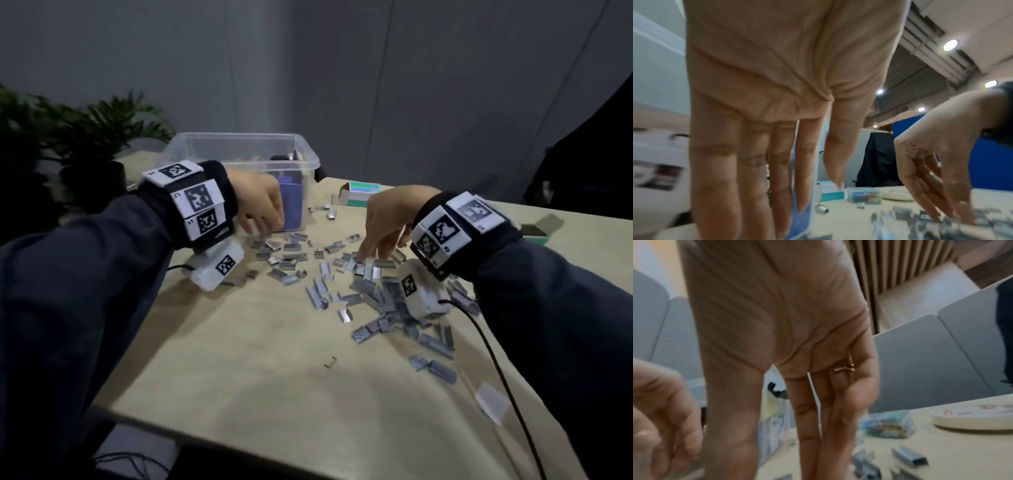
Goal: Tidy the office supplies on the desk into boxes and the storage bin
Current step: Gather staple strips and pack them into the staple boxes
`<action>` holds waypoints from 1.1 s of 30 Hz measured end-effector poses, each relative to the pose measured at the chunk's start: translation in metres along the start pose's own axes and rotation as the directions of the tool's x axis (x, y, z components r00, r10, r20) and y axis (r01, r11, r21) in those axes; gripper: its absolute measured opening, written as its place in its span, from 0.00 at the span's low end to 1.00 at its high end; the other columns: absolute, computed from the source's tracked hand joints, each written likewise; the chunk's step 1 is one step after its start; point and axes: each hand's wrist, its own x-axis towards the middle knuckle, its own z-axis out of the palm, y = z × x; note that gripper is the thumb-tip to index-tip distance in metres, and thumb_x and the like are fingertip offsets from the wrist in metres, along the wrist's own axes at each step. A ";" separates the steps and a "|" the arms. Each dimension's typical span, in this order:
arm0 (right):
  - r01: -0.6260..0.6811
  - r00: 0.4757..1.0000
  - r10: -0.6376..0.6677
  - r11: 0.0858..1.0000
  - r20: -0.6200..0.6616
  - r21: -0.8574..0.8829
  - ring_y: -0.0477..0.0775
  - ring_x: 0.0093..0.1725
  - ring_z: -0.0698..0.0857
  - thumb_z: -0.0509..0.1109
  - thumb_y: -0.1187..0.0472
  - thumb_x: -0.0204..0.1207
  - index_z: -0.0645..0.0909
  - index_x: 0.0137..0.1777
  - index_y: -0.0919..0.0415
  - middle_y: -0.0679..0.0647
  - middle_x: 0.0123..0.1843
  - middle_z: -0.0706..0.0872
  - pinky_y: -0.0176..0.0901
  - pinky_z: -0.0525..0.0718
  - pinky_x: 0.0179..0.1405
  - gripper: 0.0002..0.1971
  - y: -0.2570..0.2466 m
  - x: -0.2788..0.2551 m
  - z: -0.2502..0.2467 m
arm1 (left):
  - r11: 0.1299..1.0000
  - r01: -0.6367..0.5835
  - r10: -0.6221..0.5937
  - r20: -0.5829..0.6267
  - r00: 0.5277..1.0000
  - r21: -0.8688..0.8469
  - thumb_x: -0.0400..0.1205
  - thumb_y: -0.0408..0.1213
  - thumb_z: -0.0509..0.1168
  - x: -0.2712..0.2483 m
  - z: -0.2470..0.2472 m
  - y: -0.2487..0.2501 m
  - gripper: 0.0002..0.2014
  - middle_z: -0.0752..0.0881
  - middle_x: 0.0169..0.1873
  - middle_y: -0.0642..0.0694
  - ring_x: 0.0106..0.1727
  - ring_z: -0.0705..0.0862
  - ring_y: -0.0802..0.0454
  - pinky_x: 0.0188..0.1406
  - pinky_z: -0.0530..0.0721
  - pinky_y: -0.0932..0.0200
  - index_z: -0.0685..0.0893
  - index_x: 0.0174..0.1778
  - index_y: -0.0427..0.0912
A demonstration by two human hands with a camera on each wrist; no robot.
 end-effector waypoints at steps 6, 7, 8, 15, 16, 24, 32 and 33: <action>0.027 0.998 -0.021 0.991 0.051 -0.133 0.49 0.42 0.91 0.85 0.55 0.65 0.90 0.52 0.64 0.54 0.43 0.93 0.40 0.87 0.43 0.19 -0.007 0.010 0.014 | 0.988 -0.031 0.010 0.140 0.990 0.152 0.75 0.35 0.77 -0.006 0.010 -0.009 0.17 0.86 0.46 0.46 0.46 0.85 0.50 0.40 0.87 0.58 0.83 0.58 0.41; 0.031 0.999 -0.025 0.991 0.044 -0.134 0.49 0.42 0.91 0.85 0.56 0.65 0.90 0.53 0.64 0.54 0.44 0.93 0.39 0.86 0.42 0.19 -0.005 0.010 0.014 | 0.987 -0.048 0.024 0.158 0.987 0.152 0.75 0.37 0.76 -0.006 0.013 -0.008 0.17 0.87 0.46 0.46 0.45 0.86 0.50 0.41 0.87 0.58 0.83 0.58 0.42; 0.034 0.999 -0.029 0.990 0.040 -0.136 0.48 0.41 0.91 0.85 0.56 0.65 0.89 0.54 0.63 0.53 0.44 0.93 0.39 0.86 0.42 0.19 -0.003 0.009 0.014 | 0.986 -0.067 0.042 0.160 0.986 0.155 0.76 0.39 0.76 -0.005 0.016 -0.007 0.16 0.87 0.46 0.45 0.45 0.86 0.51 0.43 0.88 0.57 0.84 0.58 0.42; 0.045 0.999 -0.044 0.981 0.006 -0.188 0.44 0.37 0.84 0.86 0.50 0.60 0.90 0.51 0.55 0.49 0.43 0.92 0.37 0.80 0.35 0.20 0.005 0.012 0.017 | 0.915 -0.159 0.190 -0.049 0.981 0.370 0.76 0.45 0.75 0.008 0.043 0.020 0.13 0.84 0.38 0.52 0.37 0.79 0.58 0.32 0.76 0.67 0.88 0.49 0.40; 0.047 0.999 -0.049 0.981 -0.004 -0.187 0.44 0.36 0.84 0.86 0.50 0.60 0.90 0.51 0.55 0.49 0.43 0.91 0.36 0.79 0.33 0.20 0.006 0.012 0.017 | 0.901 -0.155 0.192 -0.052 0.980 0.405 0.76 0.43 0.76 0.010 0.046 0.024 0.13 0.86 0.42 0.49 0.39 0.80 0.55 0.32 0.77 0.67 0.88 0.49 0.39; 0.113 0.993 -0.114 0.994 -0.025 -0.010 0.50 0.38 0.88 0.84 0.67 0.64 0.82 0.50 0.60 0.57 0.47 0.91 0.38 0.85 0.32 0.17 0.021 0.003 0.015 | 0.887 -0.196 0.209 0.015 0.978 0.418 0.75 0.30 0.74 0.011 0.039 0.034 0.07 0.90 0.44 0.44 0.41 0.87 0.49 0.39 0.87 0.60 0.89 0.47 0.34; 0.327 0.928 -0.194 0.832 -0.317 0.448 0.43 0.32 0.89 0.83 0.68 0.65 0.79 0.43 0.62 0.50 0.34 0.90 0.35 0.86 0.31 0.14 0.040 -0.023 0.002 | 0.866 -0.381 0.396 -0.020 0.918 -0.324 0.80 0.27 0.69 -0.007 0.007 0.023 0.11 0.90 0.43 0.38 0.39 0.90 0.51 0.43 0.90 0.59 0.88 0.58 0.34; 0.348 0.916 -0.191 0.814 -0.352 0.465 0.43 0.33 0.89 0.84 0.67 0.64 0.80 0.43 0.63 0.50 0.34 0.90 0.34 0.86 0.31 0.14 0.041 -0.024 0.002 | 0.826 -0.379 0.400 -0.040 0.916 -0.416 0.80 0.25 0.68 -0.010 0.008 0.022 0.12 0.91 0.43 0.40 0.41 0.90 0.51 0.42 0.90 0.61 0.87 0.59 0.31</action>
